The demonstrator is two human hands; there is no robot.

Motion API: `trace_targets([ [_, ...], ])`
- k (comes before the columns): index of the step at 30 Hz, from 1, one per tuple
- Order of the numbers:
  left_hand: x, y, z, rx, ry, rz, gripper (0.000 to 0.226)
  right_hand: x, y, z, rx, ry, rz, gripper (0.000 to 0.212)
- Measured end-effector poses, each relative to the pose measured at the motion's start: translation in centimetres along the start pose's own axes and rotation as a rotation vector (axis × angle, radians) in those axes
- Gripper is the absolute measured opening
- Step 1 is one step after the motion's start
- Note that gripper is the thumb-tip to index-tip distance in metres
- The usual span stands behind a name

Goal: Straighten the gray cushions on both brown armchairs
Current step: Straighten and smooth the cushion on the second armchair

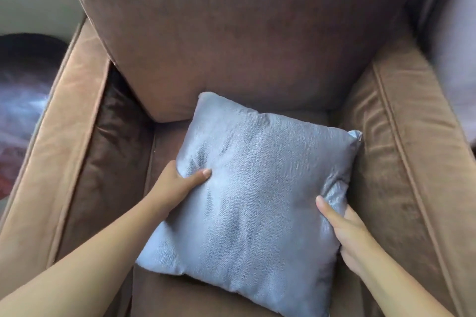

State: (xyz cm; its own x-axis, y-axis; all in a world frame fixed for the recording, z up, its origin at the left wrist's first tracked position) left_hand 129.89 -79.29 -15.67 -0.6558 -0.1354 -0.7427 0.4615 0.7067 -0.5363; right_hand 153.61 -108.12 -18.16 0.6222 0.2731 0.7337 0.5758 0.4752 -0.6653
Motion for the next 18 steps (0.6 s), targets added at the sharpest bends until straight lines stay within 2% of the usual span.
trace_targets([
  [2, -0.1, -1.7, -1.4, -0.102, -0.022, -0.001, 0.069, 1.6, -0.2, 0.7, 0.018, -0.021, -0.037, 0.058],
  [4, -0.2, -3.1, -2.8, -0.195, -0.055, 0.017, 0.083, 3.6, -0.3, 1.8, 0.047, -0.044, -0.084, 0.062],
  [10, -2.4, -3.4, -6.2, -0.280, -0.156, 0.117, 0.084, 10.8, 1.3, 5.9, 0.175, -0.108, -0.217, 0.067],
  [14, -4.4, -0.9, -7.7, -0.324, -0.167, 0.175, 0.078, 14.4, 3.5, 8.3, 0.258, -0.109, -0.259, 0.069],
  [18, -3.2, 0.4, -6.5, -0.300, -0.153, 0.155, 0.098, 14.1, 5.5, 8.4, 0.285, -0.128, -0.235, 0.065],
])
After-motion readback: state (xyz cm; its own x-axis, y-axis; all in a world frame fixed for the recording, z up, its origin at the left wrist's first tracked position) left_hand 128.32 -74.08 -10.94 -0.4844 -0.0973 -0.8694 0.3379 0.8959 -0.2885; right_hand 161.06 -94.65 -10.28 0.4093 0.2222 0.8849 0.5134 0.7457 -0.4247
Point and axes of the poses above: each hand's wrist, its own y-axis towards the middle knuckle, its own z-axis out of the palm, x = y × z, the point moved 8 cm from there along y, towards the middle knuckle, and after that the axes turned 7 degrees about y, right-handed, at the moved point
